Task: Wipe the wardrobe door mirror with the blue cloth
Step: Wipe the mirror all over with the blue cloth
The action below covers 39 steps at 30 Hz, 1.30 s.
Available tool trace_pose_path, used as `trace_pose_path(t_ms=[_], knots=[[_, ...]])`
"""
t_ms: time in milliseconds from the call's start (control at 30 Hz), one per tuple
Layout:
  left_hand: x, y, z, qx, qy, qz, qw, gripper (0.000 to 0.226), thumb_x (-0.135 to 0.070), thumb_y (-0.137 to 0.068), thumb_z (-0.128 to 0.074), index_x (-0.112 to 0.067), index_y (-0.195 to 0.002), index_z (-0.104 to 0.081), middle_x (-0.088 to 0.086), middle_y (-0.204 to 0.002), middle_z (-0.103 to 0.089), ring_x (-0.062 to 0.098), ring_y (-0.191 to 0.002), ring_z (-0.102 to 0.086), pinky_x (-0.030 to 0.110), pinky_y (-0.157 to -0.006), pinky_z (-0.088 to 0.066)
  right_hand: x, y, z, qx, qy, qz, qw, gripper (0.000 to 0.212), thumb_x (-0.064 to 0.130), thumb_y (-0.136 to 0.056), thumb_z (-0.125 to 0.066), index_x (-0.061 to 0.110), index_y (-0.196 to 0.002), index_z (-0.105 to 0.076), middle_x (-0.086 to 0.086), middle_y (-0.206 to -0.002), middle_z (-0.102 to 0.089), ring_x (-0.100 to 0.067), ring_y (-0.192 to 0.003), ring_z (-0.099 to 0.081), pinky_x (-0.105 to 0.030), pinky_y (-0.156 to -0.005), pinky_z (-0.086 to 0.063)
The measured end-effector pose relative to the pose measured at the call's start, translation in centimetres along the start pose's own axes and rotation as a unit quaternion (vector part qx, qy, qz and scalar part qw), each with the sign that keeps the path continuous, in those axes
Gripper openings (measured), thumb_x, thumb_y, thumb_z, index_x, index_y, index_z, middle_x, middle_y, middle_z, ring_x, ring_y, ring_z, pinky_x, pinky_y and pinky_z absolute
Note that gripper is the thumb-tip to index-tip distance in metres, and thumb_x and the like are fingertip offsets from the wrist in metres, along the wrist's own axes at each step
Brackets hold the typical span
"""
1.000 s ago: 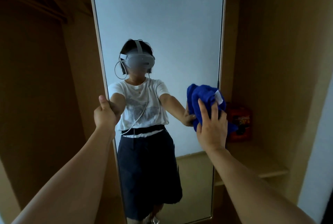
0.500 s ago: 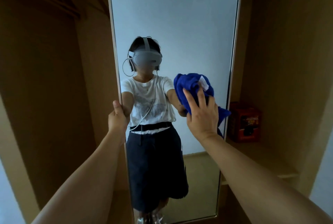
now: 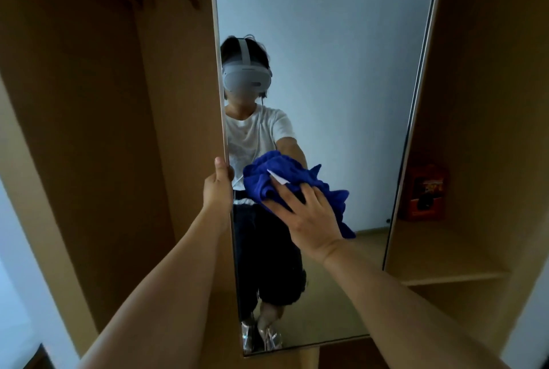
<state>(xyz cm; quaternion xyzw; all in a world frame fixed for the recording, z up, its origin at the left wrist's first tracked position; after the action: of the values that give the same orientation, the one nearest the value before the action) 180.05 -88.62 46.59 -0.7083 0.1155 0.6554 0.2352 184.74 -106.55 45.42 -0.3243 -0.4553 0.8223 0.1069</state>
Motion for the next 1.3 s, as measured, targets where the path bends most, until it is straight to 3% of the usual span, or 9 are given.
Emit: trace_pose_path(t_ms=[133, 233, 367, 500, 667, 833, 933, 1100, 1300], knots=[[0.6, -0.1, -0.1, 0.013, 0.008, 0.021, 1.000, 0.064, -0.060, -0.094, -0.026, -0.011, -0.116, -0.061, 0.003, -0.092, -0.063, 0.013, -0.076, -0.057, 0.026, -0.059, -0.040, 2.0, 1.9, -1.4, 0.046, -0.030, 0.038, 0.998, 0.061, 0.013, -0.081, -0.065, 0.030, -0.134, -0.042, -0.002, -0.143, -0.041, -0.036, -0.108, -0.048, -0.048, -0.091, -0.047], [1.1, -0.3, -0.1, 0.021, 0.004, 0.027, 0.999, 0.068, -0.062, -0.092, -0.026, -0.009, -0.117, -0.061, 0.011, -0.109, -0.063, 0.022, -0.094, -0.058, 0.026, -0.060, -0.040, 2.8, 2.4, -1.5, 0.069, -0.035, 0.094, 0.993, 0.052, 0.013, -0.083, -0.064, 0.028, -0.131, -0.050, -0.003, -0.135, -0.051, -0.034, -0.102, -0.052, -0.048, -0.088, -0.049], [2.5, 0.1, -0.2, 0.040, 0.009, 0.020, 0.999, 0.069, -0.063, -0.092, -0.024, -0.009, -0.113, -0.062, 0.006, -0.101, -0.064, 0.022, -0.097, -0.059, 0.030, -0.076, -0.042, 1.8, -0.1, 0.6, 0.024, -0.016, 0.090, 0.996, 0.047, 0.006, -0.087, -0.057, 0.028, -0.129, -0.059, -0.004, -0.135, -0.056, -0.035, -0.094, -0.058, -0.046, -0.081, -0.051], [6.2, 0.8, -0.1, 0.038, 0.017, 0.046, 0.998, 0.066, -0.061, -0.093, -0.025, -0.012, -0.125, -0.056, 0.008, -0.123, -0.058, 0.023, -0.112, -0.053, 0.036, -0.091, -0.041, 0.4, -4.3, 2.0, 0.006, 0.014, 0.047, 0.999, 0.054, 0.003, -0.091, -0.034, 0.027, -0.135, -0.053, -0.006, -0.139, -0.053, -0.038, -0.097, -0.056, -0.048, -0.083, -0.049], [9.6, 1.0, 0.1, 0.034, 0.015, 0.067, 0.997, 0.065, -0.057, -0.094, -0.028, -0.005, -0.126, -0.052, 0.020, -0.129, -0.054, 0.033, -0.118, -0.051, 0.042, -0.093, -0.041, 1.9, -3.8, 1.8, -0.031, 0.036, 0.040, 0.998, 0.057, 0.002, -0.093, -0.023, 0.028, -0.129, -0.060, -0.004, -0.135, -0.057, -0.035, -0.092, -0.060, -0.045, -0.078, -0.051], [10.6, 0.4, 0.1, 0.011, 0.031, 0.010, 0.999, 0.042, -0.032, -0.097, -0.039, 0.000, -0.119, -0.055, 0.016, -0.116, -0.061, 0.033, -0.111, -0.055, 0.030, -0.078, -0.045, 5.1, 1.3, -1.6, -0.019, 0.062, 0.085, 0.994, 0.045, 0.011, -0.095, -0.042, 0.031, -0.132, -0.056, -0.001, -0.136, -0.056, -0.033, -0.096, -0.059, -0.043, -0.082, -0.049], [11.1, -0.1, 0.1, 0.024, -0.011, -0.046, 0.999, 0.022, -0.018, -0.098, -0.040, -0.005, -0.099, -0.058, 0.007, -0.089, -0.060, 0.019, -0.085, -0.060, 0.021, -0.064, -0.043, 6.1, 3.2, -2.8, -0.030, 0.055, 0.066, 0.996, 0.042, 0.012, -0.096, -0.043, 0.032, -0.130, -0.058, -0.001, -0.133, -0.058, -0.032, -0.094, -0.059, -0.043, -0.081, -0.050], [15.8, 0.7, 0.0, 0.025, -0.043, -0.058, 0.997, 0.027, -0.009, -0.097, -0.038, -0.005, -0.073, -0.050, 0.006, -0.063, -0.046, 0.016, -0.057, -0.040, 0.019, -0.049, -0.036, 7.5, 6.3, -4.0, -0.050, 0.052, 0.095, 0.993, 0.042, 0.012, -0.098, -0.039, 0.032, -0.129, -0.058, 0.000, -0.134, -0.057, -0.029, -0.092, -0.058, -0.040, -0.079, -0.049], [19.3, 2.4, 0.0, 0.014, 0.078, -0.060, 0.995, 0.040, -0.041, -0.099, -0.038, -0.015, -0.075, -0.057, 0.015, -0.081, -0.055, 0.023, -0.075, -0.049, 0.036, -0.071, -0.040, 8.4, 9.9, -5.3, -0.062, 0.076, 0.139, 0.985, 0.039, 0.012, -0.096, -0.047, 0.029, -0.129, -0.058, -0.002, -0.137, -0.055, -0.030, -0.090, -0.059, -0.040, -0.080, -0.049]])
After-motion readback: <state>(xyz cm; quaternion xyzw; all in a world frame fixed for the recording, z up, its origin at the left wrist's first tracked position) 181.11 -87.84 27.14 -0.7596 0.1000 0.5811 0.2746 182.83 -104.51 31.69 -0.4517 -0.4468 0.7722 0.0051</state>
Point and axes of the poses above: each hand's wrist, its own y-axis away from the middle knuckle, its own z-axis out of the back of the hand, x = y × z, the point moved 7 cm from there along -y, towards the middle knuckle
